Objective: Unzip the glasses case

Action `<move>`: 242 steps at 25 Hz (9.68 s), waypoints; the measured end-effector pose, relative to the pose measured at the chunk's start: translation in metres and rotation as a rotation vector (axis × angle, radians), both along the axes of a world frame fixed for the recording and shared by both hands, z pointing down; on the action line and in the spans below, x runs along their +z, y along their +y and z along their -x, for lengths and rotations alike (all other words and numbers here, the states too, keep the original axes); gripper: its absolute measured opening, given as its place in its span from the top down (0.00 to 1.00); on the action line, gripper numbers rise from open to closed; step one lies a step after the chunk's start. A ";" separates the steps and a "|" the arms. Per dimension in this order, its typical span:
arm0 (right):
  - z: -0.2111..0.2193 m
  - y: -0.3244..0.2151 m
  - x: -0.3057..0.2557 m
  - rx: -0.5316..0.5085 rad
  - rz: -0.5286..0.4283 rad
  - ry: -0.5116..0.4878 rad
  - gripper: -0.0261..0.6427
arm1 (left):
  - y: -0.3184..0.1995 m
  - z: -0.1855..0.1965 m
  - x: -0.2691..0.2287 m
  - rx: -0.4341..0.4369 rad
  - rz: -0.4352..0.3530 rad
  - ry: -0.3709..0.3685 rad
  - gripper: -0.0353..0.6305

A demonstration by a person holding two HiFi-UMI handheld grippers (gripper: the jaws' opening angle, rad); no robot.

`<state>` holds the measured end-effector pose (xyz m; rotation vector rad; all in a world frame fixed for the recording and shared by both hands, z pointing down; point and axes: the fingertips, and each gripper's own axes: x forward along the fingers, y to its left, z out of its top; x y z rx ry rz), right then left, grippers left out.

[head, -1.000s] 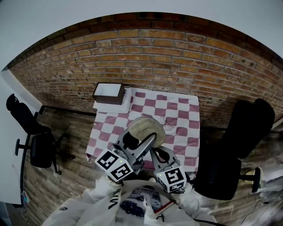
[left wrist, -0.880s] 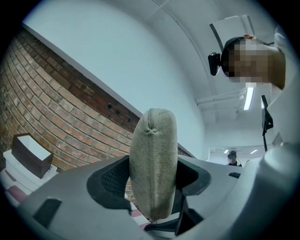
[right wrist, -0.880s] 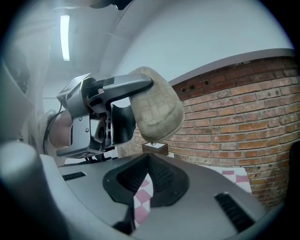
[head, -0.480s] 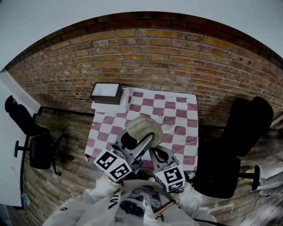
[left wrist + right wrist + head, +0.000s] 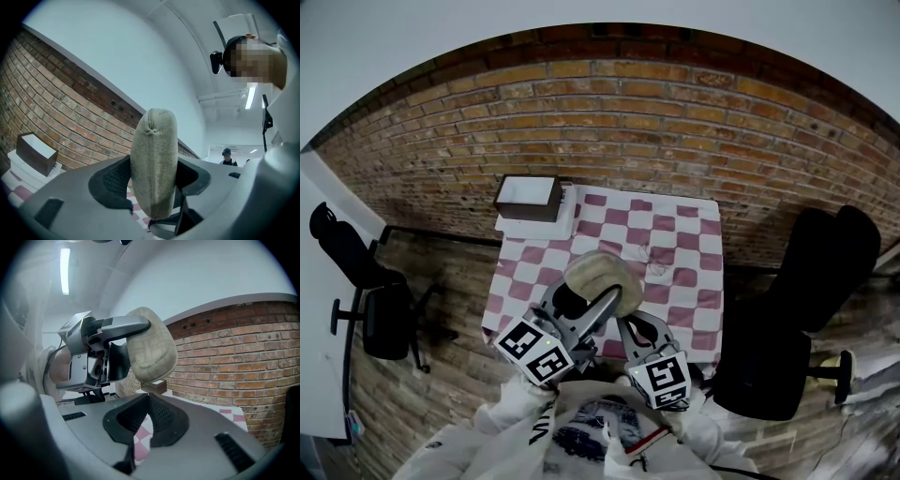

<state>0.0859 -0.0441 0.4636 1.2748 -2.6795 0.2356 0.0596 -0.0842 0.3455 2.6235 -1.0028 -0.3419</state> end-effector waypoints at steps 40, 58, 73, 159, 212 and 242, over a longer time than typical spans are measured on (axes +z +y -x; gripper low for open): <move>0.137 -0.035 0.011 0.160 -0.029 0.326 0.94 | -0.034 0.172 0.031 0.109 0.125 0.085 0.54; 0.137 -0.051 0.019 0.164 -0.040 0.383 0.94 | -0.035 0.183 0.051 0.148 0.125 0.024 0.54; 0.131 -0.044 0.031 0.166 -0.074 0.517 0.94 | -0.022 0.174 0.066 0.157 0.110 -0.068 0.54; 0.114 -0.037 0.023 0.128 -0.182 0.693 0.94 | -0.007 0.148 0.082 0.210 0.098 -0.061 0.53; 0.081 -0.048 -0.018 0.259 -0.365 0.779 0.94 | 0.005 0.106 0.130 0.375 -0.072 -0.701 0.53; 0.108 -0.040 -0.039 0.222 -0.434 0.810 0.93 | 0.012 0.128 0.144 0.359 -0.042 -0.789 0.53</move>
